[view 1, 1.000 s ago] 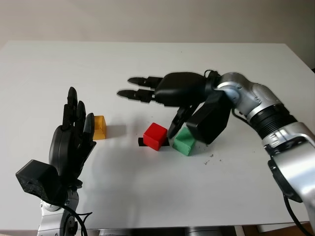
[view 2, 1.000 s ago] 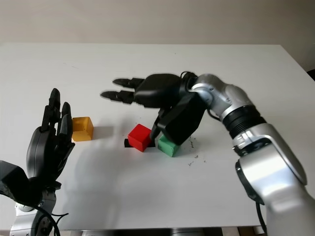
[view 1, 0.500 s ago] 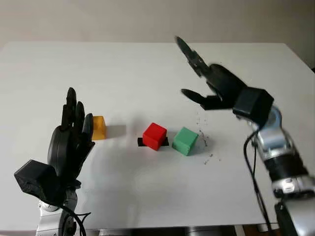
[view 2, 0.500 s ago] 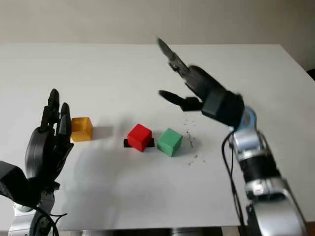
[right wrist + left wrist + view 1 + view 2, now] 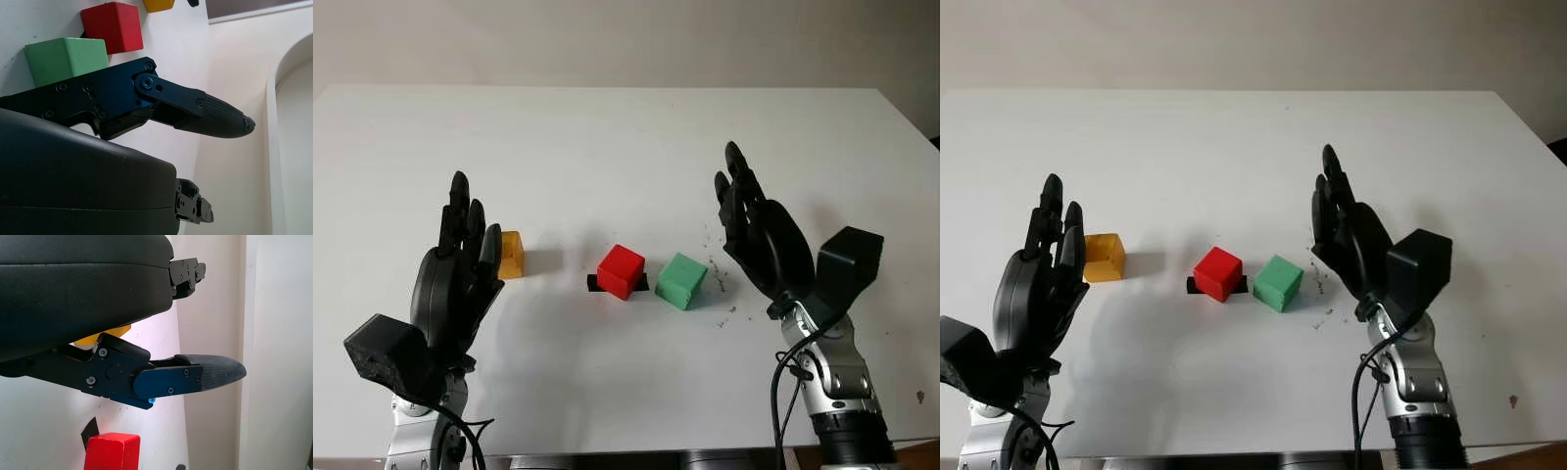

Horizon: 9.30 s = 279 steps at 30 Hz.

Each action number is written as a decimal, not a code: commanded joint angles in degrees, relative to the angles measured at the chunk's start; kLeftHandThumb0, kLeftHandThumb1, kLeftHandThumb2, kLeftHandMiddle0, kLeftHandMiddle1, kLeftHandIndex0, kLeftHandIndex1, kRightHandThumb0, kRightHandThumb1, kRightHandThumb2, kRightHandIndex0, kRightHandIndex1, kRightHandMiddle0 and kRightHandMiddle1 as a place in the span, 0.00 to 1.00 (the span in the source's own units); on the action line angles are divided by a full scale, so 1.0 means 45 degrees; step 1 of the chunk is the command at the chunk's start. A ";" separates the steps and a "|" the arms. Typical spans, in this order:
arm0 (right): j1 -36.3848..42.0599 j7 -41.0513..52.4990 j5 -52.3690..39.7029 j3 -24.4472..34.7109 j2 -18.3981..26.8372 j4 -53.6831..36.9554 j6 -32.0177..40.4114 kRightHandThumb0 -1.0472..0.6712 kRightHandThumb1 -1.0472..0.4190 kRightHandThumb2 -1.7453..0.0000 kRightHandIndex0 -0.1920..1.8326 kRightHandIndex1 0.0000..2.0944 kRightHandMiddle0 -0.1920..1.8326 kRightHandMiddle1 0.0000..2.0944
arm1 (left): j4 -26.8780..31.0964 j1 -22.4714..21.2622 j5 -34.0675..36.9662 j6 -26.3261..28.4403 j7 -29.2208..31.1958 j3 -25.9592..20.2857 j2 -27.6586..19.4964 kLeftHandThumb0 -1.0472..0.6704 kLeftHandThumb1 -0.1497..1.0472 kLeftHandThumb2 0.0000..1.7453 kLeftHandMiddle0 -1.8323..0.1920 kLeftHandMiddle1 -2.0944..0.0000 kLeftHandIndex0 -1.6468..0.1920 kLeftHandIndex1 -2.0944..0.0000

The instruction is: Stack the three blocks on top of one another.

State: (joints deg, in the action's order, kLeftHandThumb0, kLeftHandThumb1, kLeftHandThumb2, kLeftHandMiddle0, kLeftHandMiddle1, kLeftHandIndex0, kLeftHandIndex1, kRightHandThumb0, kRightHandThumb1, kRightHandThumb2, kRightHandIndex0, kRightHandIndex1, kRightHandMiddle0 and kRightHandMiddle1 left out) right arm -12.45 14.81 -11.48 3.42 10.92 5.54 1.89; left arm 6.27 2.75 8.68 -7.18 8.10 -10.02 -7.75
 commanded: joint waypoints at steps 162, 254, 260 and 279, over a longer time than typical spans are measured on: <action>0.0482 -0.1009 0.0069 0.0407 -0.1194 -0.1291 0.0604 0.22 0.00 0.64 0.00 0.00 0.00 0.00 | -0.2857 -1.1515 -0.9384 -0.1331 0.7625 0.6386 -0.6746 0.36 0.99 0.03 0.72 0.95 0.74 0.27; 0.0935 -0.0898 0.0312 0.0145 -0.1276 -0.1477 0.0679 0.20 0.00 0.64 0.00 0.00 0.00 0.00 | -0.1564 -1.0664 -0.8535 0.0446 0.9099 0.6638 -0.5856 0.27 0.95 0.03 1.00 1.00 1.00 0.98; 0.0957 -0.0864 0.0297 0.0205 -0.1189 -0.1684 0.0847 0.20 0.00 0.65 0.00 0.00 0.00 0.00 | -0.0988 -1.0671 -0.5840 0.2592 1.0290 0.4982 -0.6106 0.17 0.93 0.03 1.00 1.00 1.00 1.00; -0.2300 0.2406 0.2868 0.0115 0.4512 -0.1826 0.0051 0.20 0.12 0.98 0.05 0.03 0.13 0.07 | -0.0855 -0.4816 -0.3760 0.1410 0.2681 0.0394 -0.5027 0.11 1.00 0.37 1.00 1.00 1.00 1.00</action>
State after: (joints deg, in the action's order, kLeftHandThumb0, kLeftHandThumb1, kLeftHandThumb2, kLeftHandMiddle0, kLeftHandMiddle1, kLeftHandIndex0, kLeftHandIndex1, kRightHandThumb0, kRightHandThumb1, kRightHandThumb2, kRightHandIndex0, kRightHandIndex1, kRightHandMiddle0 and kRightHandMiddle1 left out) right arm -21.08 24.77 0.23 4.72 28.79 -2.01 3.40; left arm 2.76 -20.43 -8.67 -0.14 21.26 -7.46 -31.21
